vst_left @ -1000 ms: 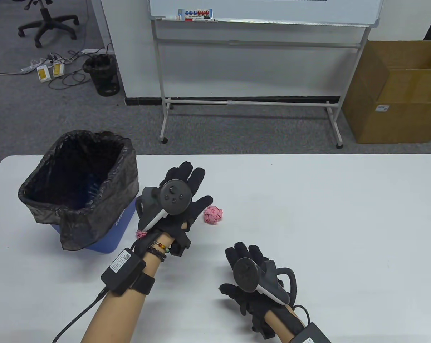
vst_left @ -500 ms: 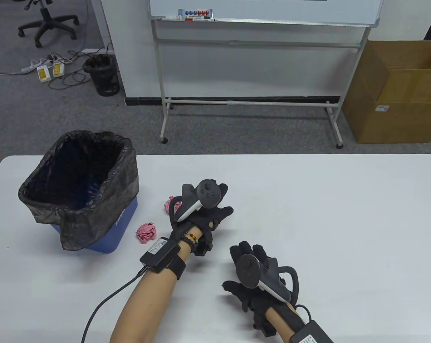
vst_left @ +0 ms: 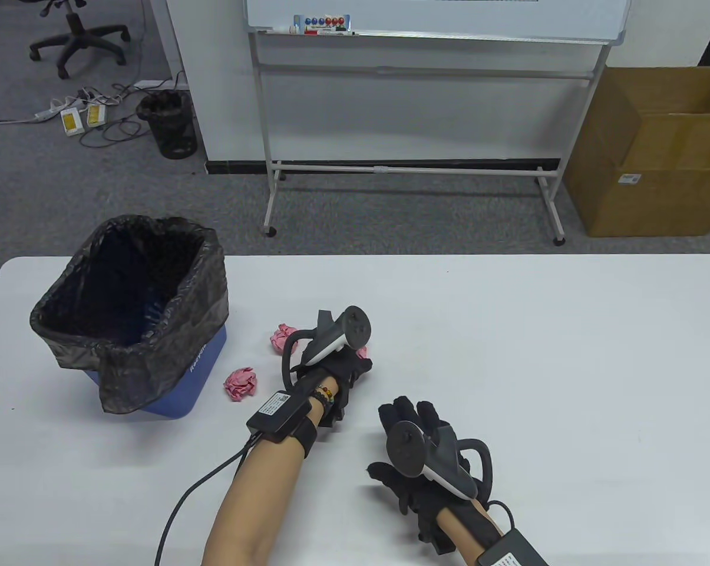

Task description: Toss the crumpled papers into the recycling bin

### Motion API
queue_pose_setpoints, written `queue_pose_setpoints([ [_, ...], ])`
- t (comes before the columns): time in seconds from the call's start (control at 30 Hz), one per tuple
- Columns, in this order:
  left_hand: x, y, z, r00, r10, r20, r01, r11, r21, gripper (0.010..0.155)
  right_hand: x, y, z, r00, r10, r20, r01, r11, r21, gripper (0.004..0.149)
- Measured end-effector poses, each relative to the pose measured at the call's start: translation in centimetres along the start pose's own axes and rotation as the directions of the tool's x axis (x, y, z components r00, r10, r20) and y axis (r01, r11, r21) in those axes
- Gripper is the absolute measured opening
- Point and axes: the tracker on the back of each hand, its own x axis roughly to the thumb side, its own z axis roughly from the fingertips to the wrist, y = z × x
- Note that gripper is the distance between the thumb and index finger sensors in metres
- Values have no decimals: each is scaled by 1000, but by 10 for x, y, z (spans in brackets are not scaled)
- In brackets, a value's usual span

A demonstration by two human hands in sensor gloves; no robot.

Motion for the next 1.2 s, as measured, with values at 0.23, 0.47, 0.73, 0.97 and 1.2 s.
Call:
queue_pose_setpoints([
  [0.23, 0, -5, -3, 999, -30, -42, 31, 999, 31, 65, -3, -3, 1, 1000, -20, -11, 20, 1000, -11, 92],
  [0.47, -5, 18, 15, 999, 15, -42, -12, 996, 84, 64, -3, -3, 0, 1000, -21, -3, 21, 1000, -8, 92],
  [0.73, -21, 48, 52, 995, 63, -80, -54, 993, 110, 65, -2, -4, 1, 1000, -24, -1, 24, 1000, -9, 92],
  [0.97, -47, 71, 93, 967, 203, -154, -181, 973, 145, 66, 0, -3, 1, 1000, -17, 9, 17, 1000, -7, 92],
  [1.2, -80, 107, 125, 889, 444, -115, -402, 875, 270, 65, 4, -4, 3, 1000, -18, 26, 18, 1000, -19, 92],
])
